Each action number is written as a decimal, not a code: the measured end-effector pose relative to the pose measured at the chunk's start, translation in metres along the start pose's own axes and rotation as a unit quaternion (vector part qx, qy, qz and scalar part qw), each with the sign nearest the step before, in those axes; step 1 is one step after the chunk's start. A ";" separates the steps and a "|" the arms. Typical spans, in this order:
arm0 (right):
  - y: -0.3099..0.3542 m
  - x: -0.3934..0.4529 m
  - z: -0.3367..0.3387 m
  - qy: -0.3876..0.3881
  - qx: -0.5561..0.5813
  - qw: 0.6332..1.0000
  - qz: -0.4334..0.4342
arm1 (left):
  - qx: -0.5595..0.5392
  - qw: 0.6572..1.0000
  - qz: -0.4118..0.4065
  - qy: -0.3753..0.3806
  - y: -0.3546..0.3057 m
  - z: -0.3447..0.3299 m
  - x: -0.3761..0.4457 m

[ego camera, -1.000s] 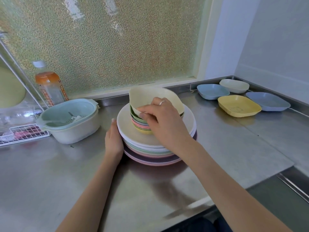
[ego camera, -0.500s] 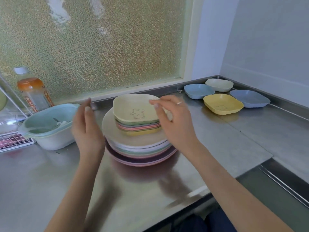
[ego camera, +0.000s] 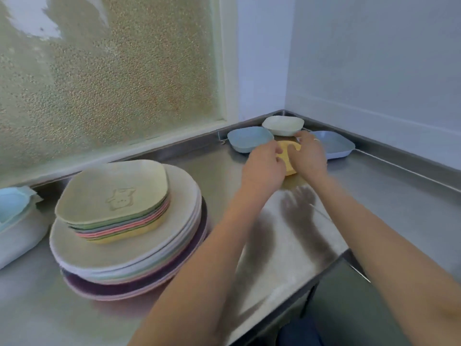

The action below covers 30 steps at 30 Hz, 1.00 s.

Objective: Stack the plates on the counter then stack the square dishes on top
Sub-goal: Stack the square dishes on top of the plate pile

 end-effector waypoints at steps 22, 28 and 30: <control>-0.037 0.135 -0.074 0.227 -0.215 0.948 0.059 | 0.167 0.978 0.128 0.015 0.084 -0.063 0.134; -0.033 0.139 -0.072 0.215 -0.240 0.946 0.026 | 0.168 0.977 0.131 0.017 0.084 -0.050 0.129; -0.032 0.139 -0.073 0.211 -0.241 0.947 0.031 | 0.161 0.977 0.137 0.004 0.086 -0.045 0.125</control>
Point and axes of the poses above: each hand's wrist, its own x-axis towards the middle knuckle, its own z-axis out of the back of the hand, y = z × x, the point moved 2 cm from there along x, towards the middle knuckle, and after that the axes turned 9 degrees about -x, right-handed, at the moved point
